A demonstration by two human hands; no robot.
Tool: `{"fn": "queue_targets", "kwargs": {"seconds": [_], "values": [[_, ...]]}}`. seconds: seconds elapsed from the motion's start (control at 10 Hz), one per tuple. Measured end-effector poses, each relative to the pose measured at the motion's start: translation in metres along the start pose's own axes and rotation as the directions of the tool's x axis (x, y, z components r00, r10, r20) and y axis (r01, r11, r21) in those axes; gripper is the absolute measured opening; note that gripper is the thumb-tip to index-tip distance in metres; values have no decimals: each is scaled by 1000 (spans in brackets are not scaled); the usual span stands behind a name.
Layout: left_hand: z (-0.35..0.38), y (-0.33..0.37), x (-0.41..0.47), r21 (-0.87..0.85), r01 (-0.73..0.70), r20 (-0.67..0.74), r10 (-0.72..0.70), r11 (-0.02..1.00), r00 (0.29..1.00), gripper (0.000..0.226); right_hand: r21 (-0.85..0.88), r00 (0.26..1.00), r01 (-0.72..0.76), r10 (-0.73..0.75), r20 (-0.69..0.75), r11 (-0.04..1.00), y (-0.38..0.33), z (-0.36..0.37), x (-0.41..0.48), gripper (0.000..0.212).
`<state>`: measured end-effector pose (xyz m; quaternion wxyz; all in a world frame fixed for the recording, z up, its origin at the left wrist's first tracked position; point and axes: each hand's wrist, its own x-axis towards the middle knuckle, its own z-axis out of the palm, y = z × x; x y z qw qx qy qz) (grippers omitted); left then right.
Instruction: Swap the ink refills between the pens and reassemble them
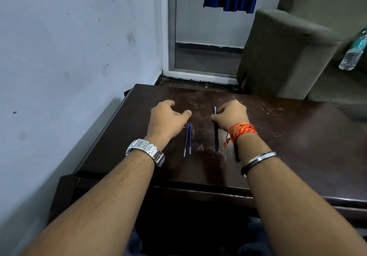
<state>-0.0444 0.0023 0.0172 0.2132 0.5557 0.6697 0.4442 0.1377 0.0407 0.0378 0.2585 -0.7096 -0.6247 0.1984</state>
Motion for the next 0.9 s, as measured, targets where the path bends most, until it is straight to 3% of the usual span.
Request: {"fn": "queue_targets", "kwargs": {"seconds": [0.1, 0.3, 0.4, 0.5, 0.6, 0.7, 0.8, 0.9], "values": [[0, -2, 0, 22, 13, 14, -13, 1000, 1000, 66, -79, 998, -56, 59, 38, 995, 7, 4, 3, 26], [2, -6, -1, 76, 8, 65, -13, 997, 998, 68, -160, 989, -146, 140, -45, 976, 23, 6, 2, 21], [3, -9, 1, 129, -2, 86, -9, 992, 996, 46, -167, 985, -173, 166, -54, 971, 29, 6, 2, 30], [3, -8, -2, 193, 13, 123, -37, 981, 992, 34, -173, 984, -173, 163, -67, 970, 33, 8, 2, 35], [5, -9, -2, 240, 2, 146, -38, 971, 989, 45, -174, 986, -161, 149, -81, 972, 33, 7, -1, 33], [4, -7, -3, 237, -19, 148, -17, 971, 989, 39, -153, 988, -150, 141, -66, 977, 30, 6, -1, 17], [4, -5, -5, 237, -19, 176, -24, 971, 984, 24, -116, 993, -112, 107, -49, 987, 29, 5, 3, 19], [3, -4, -8, 179, 3, 190, -38, 984, 981, 26, -14, 995, -55, 53, -88, 998, 22, 5, -1, 18]]}}
